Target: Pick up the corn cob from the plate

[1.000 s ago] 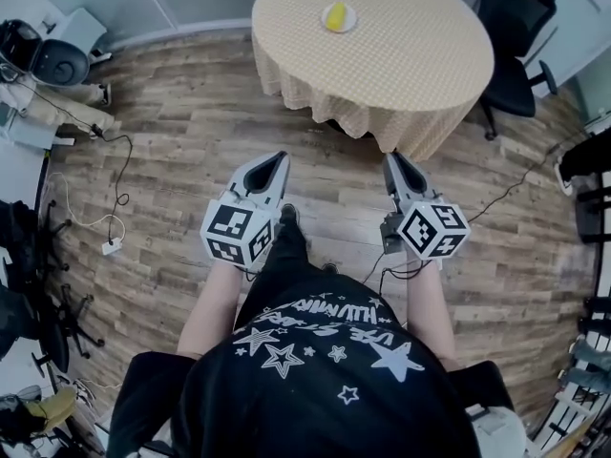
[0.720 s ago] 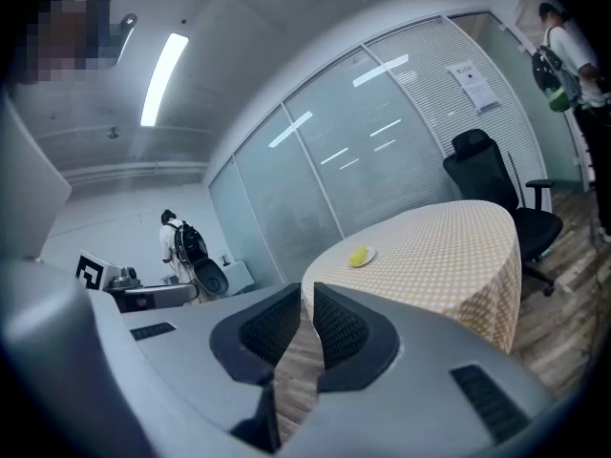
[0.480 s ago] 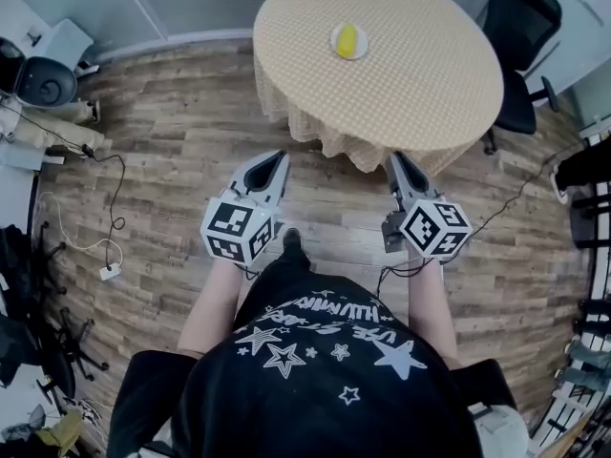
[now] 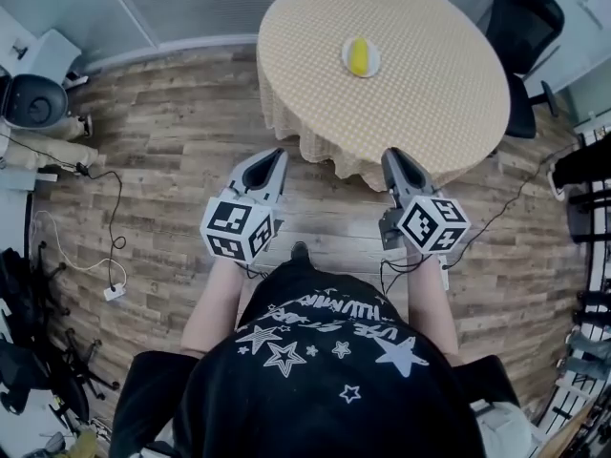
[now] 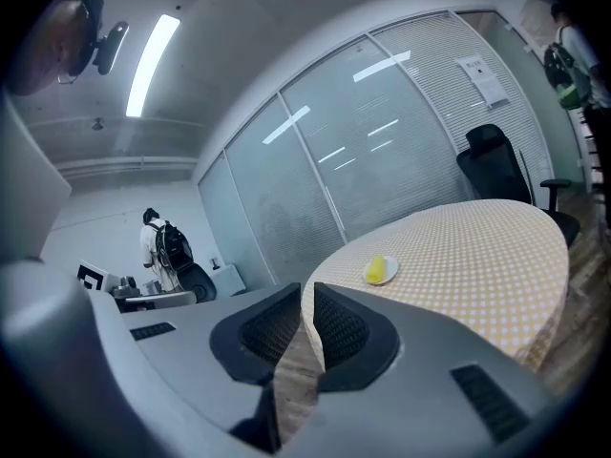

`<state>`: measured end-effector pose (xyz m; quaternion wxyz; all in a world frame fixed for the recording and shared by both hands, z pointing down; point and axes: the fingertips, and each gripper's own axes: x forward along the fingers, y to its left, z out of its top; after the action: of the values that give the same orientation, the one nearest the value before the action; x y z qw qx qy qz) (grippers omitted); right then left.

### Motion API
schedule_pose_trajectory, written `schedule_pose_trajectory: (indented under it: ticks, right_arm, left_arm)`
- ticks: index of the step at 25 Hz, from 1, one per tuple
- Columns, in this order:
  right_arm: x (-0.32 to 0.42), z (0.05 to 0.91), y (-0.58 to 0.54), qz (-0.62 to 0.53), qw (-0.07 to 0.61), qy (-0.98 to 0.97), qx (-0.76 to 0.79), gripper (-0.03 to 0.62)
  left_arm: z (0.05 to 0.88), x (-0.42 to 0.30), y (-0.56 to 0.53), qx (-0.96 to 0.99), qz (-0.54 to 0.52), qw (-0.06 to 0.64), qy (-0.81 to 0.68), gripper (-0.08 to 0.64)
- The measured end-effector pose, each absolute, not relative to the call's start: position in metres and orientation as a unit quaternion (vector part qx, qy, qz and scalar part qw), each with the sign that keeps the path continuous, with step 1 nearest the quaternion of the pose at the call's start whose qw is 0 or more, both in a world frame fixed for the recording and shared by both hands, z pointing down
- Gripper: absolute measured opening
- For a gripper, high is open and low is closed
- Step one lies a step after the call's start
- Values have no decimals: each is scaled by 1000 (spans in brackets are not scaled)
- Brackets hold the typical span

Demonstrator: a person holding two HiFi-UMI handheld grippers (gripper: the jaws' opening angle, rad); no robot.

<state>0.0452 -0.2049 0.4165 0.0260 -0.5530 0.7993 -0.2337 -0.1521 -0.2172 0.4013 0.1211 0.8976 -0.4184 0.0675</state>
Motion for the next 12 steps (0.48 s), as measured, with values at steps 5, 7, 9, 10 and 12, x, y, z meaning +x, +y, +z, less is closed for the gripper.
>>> schedule_pose_trajectory:
  ticks: [5, 7, 9, 10, 12]
  right_arm:
    - [44, 415, -221, -237, 39, 782, -575, 55]
    - [49, 417, -224, -241, 40, 774, -584, 55]
    - [53, 420, -226, -245, 38, 768, -590, 55]
    - [57, 421, -228, -247, 36, 766, -593, 55]
    - [66, 422, -234, -249, 36, 761, -598, 55]
  left_arm:
    - [403, -154, -241, 907, 67, 121, -397, 8]
    - [404, -152, -249, 911, 69, 121, -389, 8]
    - [406, -150, -257, 912, 69, 126, -385, 8]
    - [407, -148, -261, 912, 69, 129, -383, 8]
    - [409, -141, -268, 913, 73, 133, -379, 8]
